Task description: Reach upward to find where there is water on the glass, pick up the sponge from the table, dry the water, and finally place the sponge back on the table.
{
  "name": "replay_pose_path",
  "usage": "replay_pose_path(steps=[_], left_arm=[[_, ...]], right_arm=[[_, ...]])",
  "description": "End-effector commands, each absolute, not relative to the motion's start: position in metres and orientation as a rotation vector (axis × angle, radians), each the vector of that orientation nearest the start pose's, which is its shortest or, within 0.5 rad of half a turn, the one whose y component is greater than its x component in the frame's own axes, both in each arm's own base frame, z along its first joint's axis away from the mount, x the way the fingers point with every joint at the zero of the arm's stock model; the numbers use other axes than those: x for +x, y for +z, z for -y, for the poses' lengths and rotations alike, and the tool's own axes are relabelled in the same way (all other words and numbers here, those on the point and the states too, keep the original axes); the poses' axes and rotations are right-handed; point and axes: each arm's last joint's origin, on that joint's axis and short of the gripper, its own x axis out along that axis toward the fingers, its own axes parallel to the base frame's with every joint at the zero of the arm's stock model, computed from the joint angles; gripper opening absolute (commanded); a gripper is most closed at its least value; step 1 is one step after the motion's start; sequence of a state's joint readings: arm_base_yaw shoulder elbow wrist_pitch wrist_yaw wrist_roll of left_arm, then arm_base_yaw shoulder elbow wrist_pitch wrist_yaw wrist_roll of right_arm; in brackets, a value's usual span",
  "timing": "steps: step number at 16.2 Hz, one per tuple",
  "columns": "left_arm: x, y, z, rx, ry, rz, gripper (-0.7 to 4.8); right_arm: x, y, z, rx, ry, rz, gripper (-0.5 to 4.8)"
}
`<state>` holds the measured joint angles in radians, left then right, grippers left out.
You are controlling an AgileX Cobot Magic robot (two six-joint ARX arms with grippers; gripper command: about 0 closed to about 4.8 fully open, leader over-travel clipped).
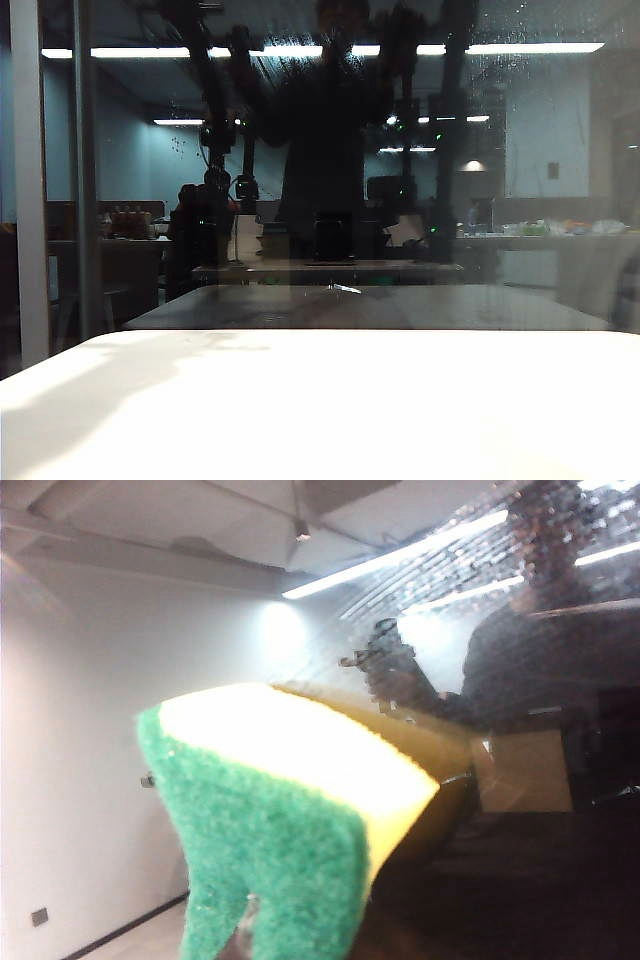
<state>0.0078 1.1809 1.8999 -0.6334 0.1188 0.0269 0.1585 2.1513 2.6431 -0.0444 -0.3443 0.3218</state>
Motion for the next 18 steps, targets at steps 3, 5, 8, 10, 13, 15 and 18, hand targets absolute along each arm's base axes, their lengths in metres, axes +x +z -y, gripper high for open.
replay_pose_path(steps=[3, 5, 8, 10, 13, 15, 18], left_arm=[[0.159, 0.564, 0.002, 0.036, -0.108, 0.1, -0.05], [0.159, 0.565, 0.002, 0.036, -0.107, 0.102, -0.05], [0.158, 0.565, 0.002, 0.037, -0.107, 0.104, -0.05], [0.158, 0.565, 0.002, 0.037, -0.107, 0.108, -0.05], [0.158, 0.567, 0.002, 0.038, -0.107, 0.127, -0.05], [0.158, 0.568, 0.002, 0.039, -0.107, 0.135, -0.05], [0.158, 0.568, 0.002, 0.039, -0.106, 0.136, -0.05]], right_arm=[[0.435, 0.529, -0.041, 0.261, 0.432, 0.281, -0.09], [0.427, 0.537, -0.009, 0.246, 0.36, 0.298, -0.09], [0.413, 0.545, 0.048, 0.223, 0.226, 0.303, -0.09], [0.404, 0.55, 0.075, 0.207, 0.16, 0.32, -0.09], [0.384, 0.558, 0.112, 0.179, 0.095, 0.342, -0.09], [0.373, 0.56, 0.138, 0.163, 0.032, 0.35, -0.09], [0.373, 0.557, 0.145, 0.171, 0.017, 0.324, -0.09]])
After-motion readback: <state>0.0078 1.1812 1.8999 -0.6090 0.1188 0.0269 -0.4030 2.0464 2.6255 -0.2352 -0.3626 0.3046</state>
